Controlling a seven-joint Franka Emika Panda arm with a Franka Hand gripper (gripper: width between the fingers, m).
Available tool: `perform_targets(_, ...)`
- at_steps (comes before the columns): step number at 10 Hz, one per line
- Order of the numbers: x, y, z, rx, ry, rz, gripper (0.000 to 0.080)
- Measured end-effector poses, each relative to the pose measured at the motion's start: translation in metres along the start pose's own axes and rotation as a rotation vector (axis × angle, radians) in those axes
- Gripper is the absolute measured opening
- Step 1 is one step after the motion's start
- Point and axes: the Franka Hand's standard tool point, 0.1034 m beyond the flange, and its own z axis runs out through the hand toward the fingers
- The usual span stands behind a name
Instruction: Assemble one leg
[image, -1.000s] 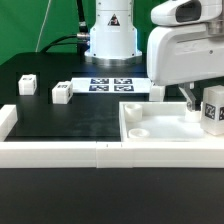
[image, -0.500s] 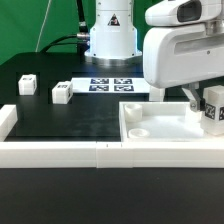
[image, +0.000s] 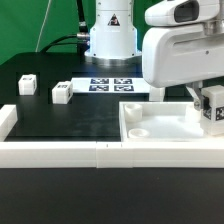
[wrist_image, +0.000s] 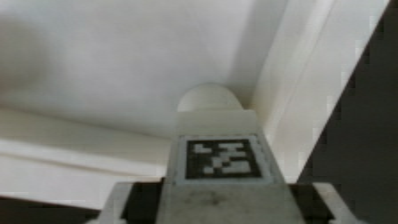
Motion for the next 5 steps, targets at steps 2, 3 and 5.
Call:
perform_targets(2, -0.0005, 0.0001, 0.0005, 0.005, 0.027, 0.254, 0.0288)
perform_targets(3, -0.0009, -0.0001, 0.0005, 0.004, 0.031, 0.405, 0.0288)
perform_targets(5, -0.0015, -0.0006, 0.0009, 0.011, 0.031, 0.658, 0.0289)
